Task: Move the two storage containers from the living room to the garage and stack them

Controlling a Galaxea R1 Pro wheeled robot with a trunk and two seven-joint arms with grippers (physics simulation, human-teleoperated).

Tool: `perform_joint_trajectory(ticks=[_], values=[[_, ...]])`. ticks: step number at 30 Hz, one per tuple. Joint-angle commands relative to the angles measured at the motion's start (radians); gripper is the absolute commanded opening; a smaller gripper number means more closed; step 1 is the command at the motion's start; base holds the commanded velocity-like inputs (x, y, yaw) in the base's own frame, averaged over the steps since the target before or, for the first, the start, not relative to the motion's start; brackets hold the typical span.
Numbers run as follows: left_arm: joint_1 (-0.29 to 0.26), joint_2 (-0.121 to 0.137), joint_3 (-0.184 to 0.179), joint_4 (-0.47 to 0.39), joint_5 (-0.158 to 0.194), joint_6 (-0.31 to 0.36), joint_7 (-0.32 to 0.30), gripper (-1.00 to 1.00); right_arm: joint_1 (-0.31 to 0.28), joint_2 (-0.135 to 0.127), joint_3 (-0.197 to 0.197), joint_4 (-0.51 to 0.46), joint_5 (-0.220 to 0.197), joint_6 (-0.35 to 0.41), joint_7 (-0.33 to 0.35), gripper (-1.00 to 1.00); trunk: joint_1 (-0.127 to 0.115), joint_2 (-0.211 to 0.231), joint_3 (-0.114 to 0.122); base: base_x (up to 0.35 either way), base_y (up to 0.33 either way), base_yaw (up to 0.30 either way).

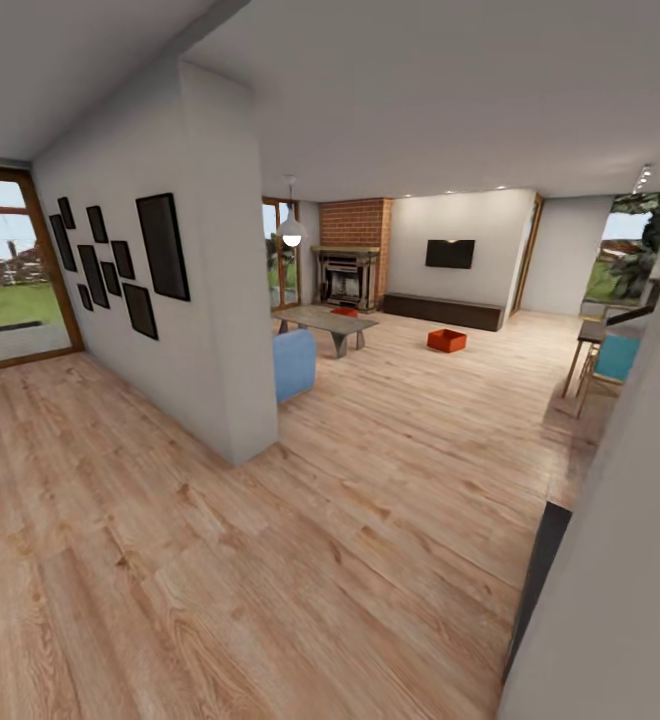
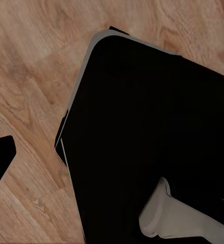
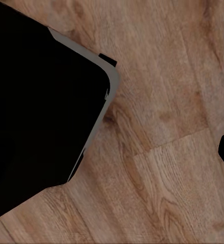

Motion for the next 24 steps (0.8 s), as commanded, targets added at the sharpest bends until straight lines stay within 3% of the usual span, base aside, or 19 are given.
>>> perform_joint_trajectory(ticks=[1, 19, 22, 24], values=[[0.000, 0.000, 0.002, 0.000, 0.002, -0.002, 0.001, 1.00, -0.001, 0.000, -0.003, 0.003, 0.009, -0.006, 0.001, 1.00, 0.001, 0.000, 0.000, 0.324, 0.000, 0.000], [0.000, 0.000, 0.002, 0.000, 0.002, -0.003, 0.002, 1.00, -0.001, 0.004, -0.005, 0.001, 0.015, -0.016, 0.004, 1.00, 0.001, 0.000, 0.000, 0.326, 0.000, 0.000], [0.000, 0.000, 0.002, 0.000, 0.002, -0.002, 0.001, 1.00, -0.001, 0.007, -0.015, -0.003, 0.000, -0.022, -0.001, 1.00, 0.001, 0.000, 0.000, 0.327, 0.000, 0.000], [0.000, 0.000, 0.002, 0.000, 0.002, -0.001, 0.001, 1.00, -0.001, 0.010, -0.037, -0.005, -0.032, -0.017, -0.020, 1.00, 0.001, 0.000, 0.000, 0.327, 0.000, 0.000]])
